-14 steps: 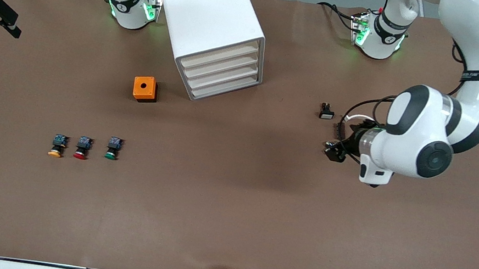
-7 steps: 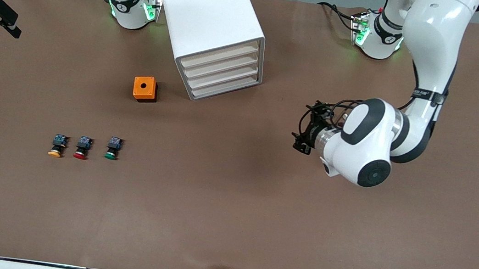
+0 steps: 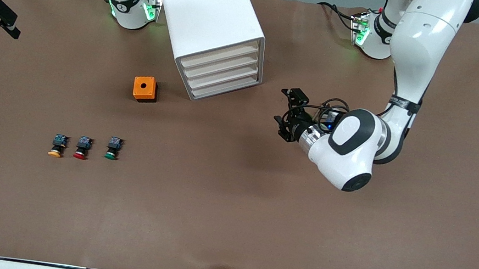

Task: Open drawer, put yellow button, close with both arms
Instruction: 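Reach the left gripper to the cabinet's drawer front and grasp it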

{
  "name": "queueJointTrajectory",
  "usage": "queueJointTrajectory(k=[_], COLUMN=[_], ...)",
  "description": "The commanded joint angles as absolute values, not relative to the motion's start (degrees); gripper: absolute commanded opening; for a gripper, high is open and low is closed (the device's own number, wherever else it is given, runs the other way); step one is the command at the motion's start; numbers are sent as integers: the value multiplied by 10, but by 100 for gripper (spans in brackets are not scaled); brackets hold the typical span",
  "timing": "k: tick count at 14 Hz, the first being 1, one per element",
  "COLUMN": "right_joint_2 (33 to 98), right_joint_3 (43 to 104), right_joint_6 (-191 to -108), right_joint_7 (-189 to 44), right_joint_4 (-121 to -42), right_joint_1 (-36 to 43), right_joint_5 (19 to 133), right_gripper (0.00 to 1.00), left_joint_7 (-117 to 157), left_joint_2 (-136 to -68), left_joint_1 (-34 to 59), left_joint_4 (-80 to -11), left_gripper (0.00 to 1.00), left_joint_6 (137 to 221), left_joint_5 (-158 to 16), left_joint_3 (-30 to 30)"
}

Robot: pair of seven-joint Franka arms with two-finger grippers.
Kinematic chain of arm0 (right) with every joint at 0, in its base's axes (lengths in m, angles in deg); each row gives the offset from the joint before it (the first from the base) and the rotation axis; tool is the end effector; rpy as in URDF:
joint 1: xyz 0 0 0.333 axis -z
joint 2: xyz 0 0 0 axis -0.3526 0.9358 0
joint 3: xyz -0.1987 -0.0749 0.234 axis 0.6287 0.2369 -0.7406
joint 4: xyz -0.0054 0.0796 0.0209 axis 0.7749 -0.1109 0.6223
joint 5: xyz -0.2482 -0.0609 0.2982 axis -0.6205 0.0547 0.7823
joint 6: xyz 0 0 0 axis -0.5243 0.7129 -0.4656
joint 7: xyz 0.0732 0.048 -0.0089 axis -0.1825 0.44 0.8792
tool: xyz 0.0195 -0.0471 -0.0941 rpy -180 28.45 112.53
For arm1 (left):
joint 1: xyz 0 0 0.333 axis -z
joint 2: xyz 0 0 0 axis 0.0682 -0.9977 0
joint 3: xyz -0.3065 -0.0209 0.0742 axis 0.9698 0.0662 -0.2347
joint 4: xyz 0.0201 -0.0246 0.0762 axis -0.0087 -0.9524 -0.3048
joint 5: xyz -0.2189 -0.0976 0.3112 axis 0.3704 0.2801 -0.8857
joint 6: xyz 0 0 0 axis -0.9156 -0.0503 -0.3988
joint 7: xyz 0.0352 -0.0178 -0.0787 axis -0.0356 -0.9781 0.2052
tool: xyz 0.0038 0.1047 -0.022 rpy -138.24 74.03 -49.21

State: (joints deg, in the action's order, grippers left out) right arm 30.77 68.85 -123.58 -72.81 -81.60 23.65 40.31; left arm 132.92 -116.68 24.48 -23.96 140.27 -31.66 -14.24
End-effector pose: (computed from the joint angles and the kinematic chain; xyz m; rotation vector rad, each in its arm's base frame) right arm 0.4881 -0.0330 0.6571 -3.1207 -0.0286 -0.0592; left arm 0.5694 -0.3502 0.3133 -1.5083 -1.8946 1.4253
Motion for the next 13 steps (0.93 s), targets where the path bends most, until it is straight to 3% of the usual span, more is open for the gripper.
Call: queueJointTrajectory(k=[1,7,8,9,13], right_joint_2=[299,299,299,299,299], right_joint_3=[689,689,689,689,689], right_joint_6=[-1239,-1238,-1237,-1238,-1238], right_joint_7=[-724,-724,-724,-724,-724], right_joint_4=[-823,-823,-823,-823,-823], right_joint_1=[235,235,235,235,234], right_joint_5=[398,398,398,398,398], right_gripper=[100,100,100,100,100], left_joint_7=[1391,1417,1423,1424,1425], left_joint_2=[-1196,-1207,-1207,-1207,-1221], left_joint_1=[242,297,298,299,328], left_joint_4=[-223,-231,-232,-232,-235], left_gripper=[100,100,87,81,78], left_joint_6=[1384,1366,1363,1362,1358], left_joint_5=[-286,-270,-270,-270,-265], left_joint_3=[-120,-113,-112,-112,-112])
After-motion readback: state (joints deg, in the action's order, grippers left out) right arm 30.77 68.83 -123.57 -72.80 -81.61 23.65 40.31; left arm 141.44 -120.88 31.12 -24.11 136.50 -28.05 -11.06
